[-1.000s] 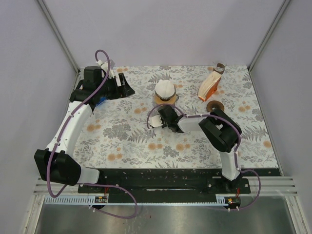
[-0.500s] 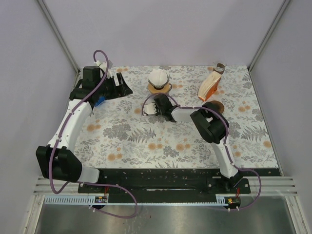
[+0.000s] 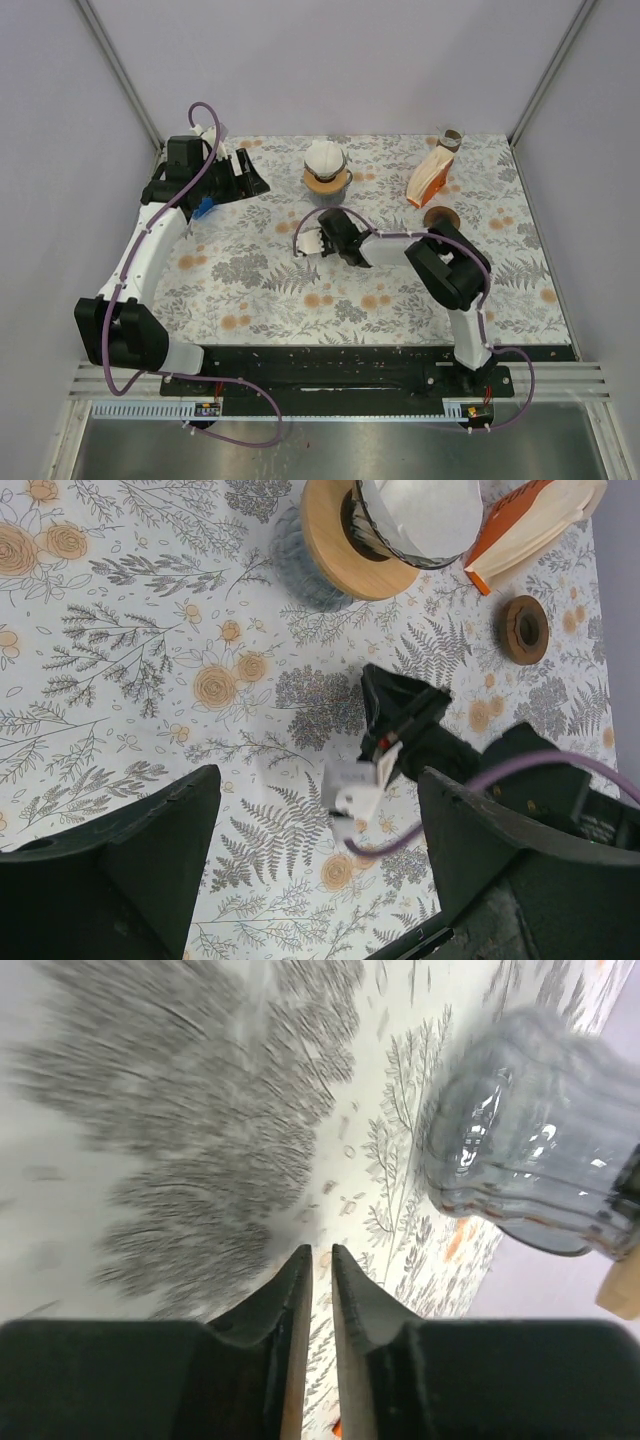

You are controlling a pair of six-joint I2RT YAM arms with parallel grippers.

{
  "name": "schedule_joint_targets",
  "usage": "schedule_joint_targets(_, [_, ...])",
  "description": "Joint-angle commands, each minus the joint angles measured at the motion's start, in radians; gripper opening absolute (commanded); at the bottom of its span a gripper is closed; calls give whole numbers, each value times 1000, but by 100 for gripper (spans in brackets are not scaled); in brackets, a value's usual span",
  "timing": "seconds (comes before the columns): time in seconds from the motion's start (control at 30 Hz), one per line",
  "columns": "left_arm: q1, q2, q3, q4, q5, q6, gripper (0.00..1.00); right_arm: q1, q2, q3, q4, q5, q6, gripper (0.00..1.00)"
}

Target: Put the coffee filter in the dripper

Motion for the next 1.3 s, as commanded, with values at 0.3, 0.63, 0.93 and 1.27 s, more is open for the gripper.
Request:
schedule_joint_targets(0.3, [46,1,82,-18,-12,138,84,136,-514,-128,-198,-303,316,44])
schedule_joint_targets(0.63, [181,-56,15,25,-112,230,85,-145,-677,113,-304,-353,921,88])
schedule_joint_targets(0.93, [221,-116,-76,82,-138,250,86,-562,-404,534,-651,-210,1362,91])
schedule_joint_targets(1.27, [250,-113,-100,94,-118,239,86,-843,-22,899,-680,-270,1614,82])
